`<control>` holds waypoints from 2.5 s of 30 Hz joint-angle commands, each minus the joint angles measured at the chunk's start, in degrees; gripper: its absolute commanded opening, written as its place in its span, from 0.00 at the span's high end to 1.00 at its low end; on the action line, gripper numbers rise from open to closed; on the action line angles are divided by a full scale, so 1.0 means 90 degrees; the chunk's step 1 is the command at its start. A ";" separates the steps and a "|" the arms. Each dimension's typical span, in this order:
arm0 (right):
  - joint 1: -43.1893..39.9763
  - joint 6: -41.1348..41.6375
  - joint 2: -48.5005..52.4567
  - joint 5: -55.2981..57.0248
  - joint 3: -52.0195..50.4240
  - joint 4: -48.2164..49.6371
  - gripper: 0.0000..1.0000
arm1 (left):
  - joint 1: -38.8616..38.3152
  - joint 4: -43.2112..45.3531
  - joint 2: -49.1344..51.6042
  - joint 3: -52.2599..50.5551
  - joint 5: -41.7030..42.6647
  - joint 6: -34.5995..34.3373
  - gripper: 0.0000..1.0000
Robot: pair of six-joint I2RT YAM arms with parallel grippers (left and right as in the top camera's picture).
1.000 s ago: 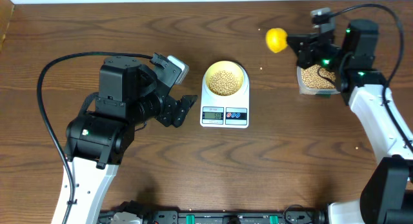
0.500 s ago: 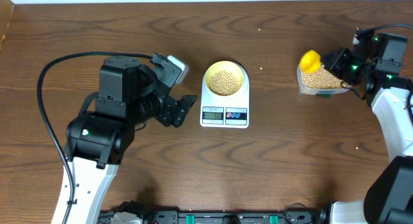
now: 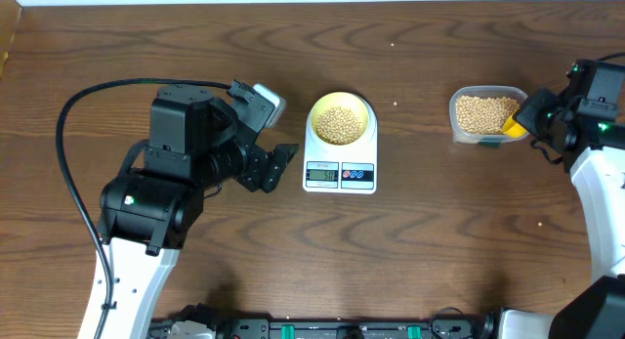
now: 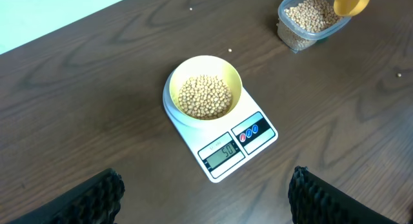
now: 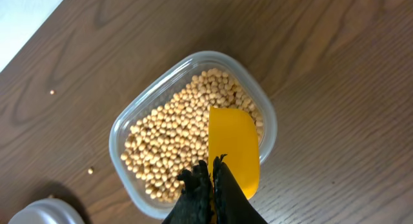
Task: Scoop item into bowl and weigh 50g on scale
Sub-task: 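Move the scoop back right toward the soybean tub, then lower the yellow scoop into the soybean tub with the right gripper, then open the right gripper, leaving the scoop resting in the tub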
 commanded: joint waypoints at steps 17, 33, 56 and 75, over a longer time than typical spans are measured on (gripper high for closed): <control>0.0124 0.0418 0.0840 -0.0379 0.0005 0.0245 0.89 | 0.0039 -0.0007 0.0012 -0.0024 0.0034 0.0056 0.16; -0.0155 -0.1207 0.0554 -0.0274 0.0007 -0.0746 0.01 | 0.0039 -0.0007 0.0015 -0.0024 0.0034 0.0056 0.16; -0.0228 -0.4393 -0.1719 -0.0214 0.0005 -0.1173 0.01 | 0.0039 -0.0007 0.0022 -0.0024 0.0034 0.0056 0.16; -0.0228 -0.4393 -0.1719 -0.0214 0.0005 -0.1173 0.01 | 0.0039 -0.0007 0.0024 -0.0024 0.0034 0.0056 0.16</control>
